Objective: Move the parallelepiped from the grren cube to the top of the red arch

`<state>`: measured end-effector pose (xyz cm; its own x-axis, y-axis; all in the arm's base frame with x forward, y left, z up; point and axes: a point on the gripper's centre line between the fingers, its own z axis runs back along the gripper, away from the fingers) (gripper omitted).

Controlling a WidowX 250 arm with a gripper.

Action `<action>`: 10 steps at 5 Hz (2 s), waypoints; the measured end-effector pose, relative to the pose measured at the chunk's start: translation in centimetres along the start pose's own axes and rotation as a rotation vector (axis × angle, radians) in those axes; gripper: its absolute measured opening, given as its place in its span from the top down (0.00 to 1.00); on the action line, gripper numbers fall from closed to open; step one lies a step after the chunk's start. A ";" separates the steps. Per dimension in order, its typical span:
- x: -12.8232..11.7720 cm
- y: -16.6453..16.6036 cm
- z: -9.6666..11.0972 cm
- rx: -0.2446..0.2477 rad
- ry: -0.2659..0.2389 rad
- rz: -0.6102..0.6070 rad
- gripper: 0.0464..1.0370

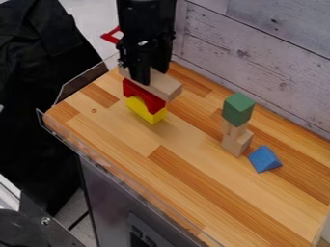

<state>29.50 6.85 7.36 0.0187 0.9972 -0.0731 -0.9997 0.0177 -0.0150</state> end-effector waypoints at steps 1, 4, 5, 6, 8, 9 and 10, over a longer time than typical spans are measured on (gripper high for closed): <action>0.2 0.0 0.0 -0.002 -0.001 0.001 0.53; 0.0 0.1 -0.7 0.017 0.027 0.002 0.21; 0.1 0.1 -0.9 0.021 0.040 0.003 0.03; 0.4 -0.3 -0.4 0.013 0.026 -0.005 0.04; -2.4 -3.7 4.9 -0.040 -0.088 -0.165 0.04; -5.4 -4.2 5.4 -0.046 -0.088 -0.260 0.04; -7.8 -4.1 5.0 -0.044 -0.063 -0.317 0.04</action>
<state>33.42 -0.61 13.02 0.3270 0.9450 0.0036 -0.9426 0.3265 -0.0700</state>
